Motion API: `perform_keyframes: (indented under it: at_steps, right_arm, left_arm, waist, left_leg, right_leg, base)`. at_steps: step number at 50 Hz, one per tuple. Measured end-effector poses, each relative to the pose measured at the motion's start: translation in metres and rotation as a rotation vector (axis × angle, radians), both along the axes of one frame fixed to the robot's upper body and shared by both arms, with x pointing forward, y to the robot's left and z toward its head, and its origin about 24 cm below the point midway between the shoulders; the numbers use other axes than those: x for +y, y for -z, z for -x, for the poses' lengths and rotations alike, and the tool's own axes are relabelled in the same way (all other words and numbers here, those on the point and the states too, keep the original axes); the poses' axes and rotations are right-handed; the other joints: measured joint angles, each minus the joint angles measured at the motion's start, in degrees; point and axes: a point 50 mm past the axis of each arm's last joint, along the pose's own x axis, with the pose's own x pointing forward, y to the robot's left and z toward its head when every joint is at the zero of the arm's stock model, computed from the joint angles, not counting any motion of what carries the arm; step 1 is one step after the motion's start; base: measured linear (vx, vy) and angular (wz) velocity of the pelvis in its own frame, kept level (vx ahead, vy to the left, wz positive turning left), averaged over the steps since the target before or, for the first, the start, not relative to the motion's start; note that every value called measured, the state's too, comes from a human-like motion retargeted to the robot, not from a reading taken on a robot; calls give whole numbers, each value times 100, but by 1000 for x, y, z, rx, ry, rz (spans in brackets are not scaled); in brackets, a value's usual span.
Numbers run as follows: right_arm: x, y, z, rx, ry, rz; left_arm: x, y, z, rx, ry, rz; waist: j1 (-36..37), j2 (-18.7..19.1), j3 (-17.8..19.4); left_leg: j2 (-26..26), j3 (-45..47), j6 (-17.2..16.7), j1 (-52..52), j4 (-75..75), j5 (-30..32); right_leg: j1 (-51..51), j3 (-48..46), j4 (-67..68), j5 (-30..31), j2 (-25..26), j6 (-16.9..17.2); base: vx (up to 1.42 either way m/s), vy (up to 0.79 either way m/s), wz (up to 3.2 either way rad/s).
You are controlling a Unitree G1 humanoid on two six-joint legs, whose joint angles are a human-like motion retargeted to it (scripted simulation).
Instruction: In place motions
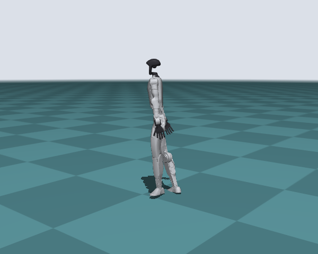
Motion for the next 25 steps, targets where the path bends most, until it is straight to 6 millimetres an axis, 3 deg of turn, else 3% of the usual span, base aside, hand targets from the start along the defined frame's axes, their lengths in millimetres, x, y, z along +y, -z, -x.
perform_keyframes:
  at_steps: [2, 5, 7, 10, 13, 17, 20, 25]
  right_arm:
    - [1, 2, -7, -13, -44, -1]
    - [4, 6, -27, -65, -97, -21]
    - [9, 9, -45, -118, -126, -45]
    - [23, 13, -75, -228, -148, -93]
    - [40, 14, -110, -358, -160, -161]
    - [65, 12, -139, -453, -182, -268]
    - [83, 10, -151, -497, -206, -341]
    - [96, 9, -155, -524, -251, -387]
  left_arm:
    - [-3, -1, 15, 40, -57, -4]
    - [-11, -4, 40, 113, -132, 1]
    - [-20, -6, 56, 164, -164, 25]
    - [-30, -9, 69, 215, -174, 62]
    - [-40, -7, 66, 188, -191, 87]
    - [-51, -4, 58, 134, -280, 117]
    - [-52, -2, 51, 110, -321, 120]
    - [-35, 0, 38, 62, -225, 80]
  waist:
    - [43, -32, -88]
    - [193, 55, -172]
    - [199, 27, -257]
    - [-180, 132, -223]
    - [-319, 138, 5]
    - [-119, 63, 70]
    - [130, -16, 100]
    - [720, -186, 123]
  left_leg:
    - [-26, -105, 40, 124, 12, 244]
    - [-20, 165, -470, 442, -324, 654]
    - [-302, 266, -256, 390, -623, 791]
    - [-490, -567, -129, 246, -704, 811]
    - [-621, -1230, -130, 317, -646, 691]
    - [-629, -1279, -154, 294, -524, 589]
    - [-664, -1271, -139, 263, -532, 547]
    - [-669, -952, -144, 253, -598, 480]
  right_leg:
    - [28, -219, -17, -7, 16, 72]
    - [87, -486, -17, -30, 175, 155]
    - [107, -665, -24, 12, 123, 225]
    - [231, -1258, -47, 53, 224, 340]
    - [405, -1703, -85, 84, 271, 399]
    - [457, -1801, -86, 113, 202, 449]
    - [464, -1699, -106, 146, 170, 456]
    - [483, -1358, -55, 235, 50, 490]
  base:
    - [37, -18, 161]
    - [32, -15, 102]
    - [23, -14, 104]
    - [10, -19, 192]
    - [-3, -16, 124]
    - [3, -18, 18]
    - [9, -26, -30]
    - [14, -29, -56]
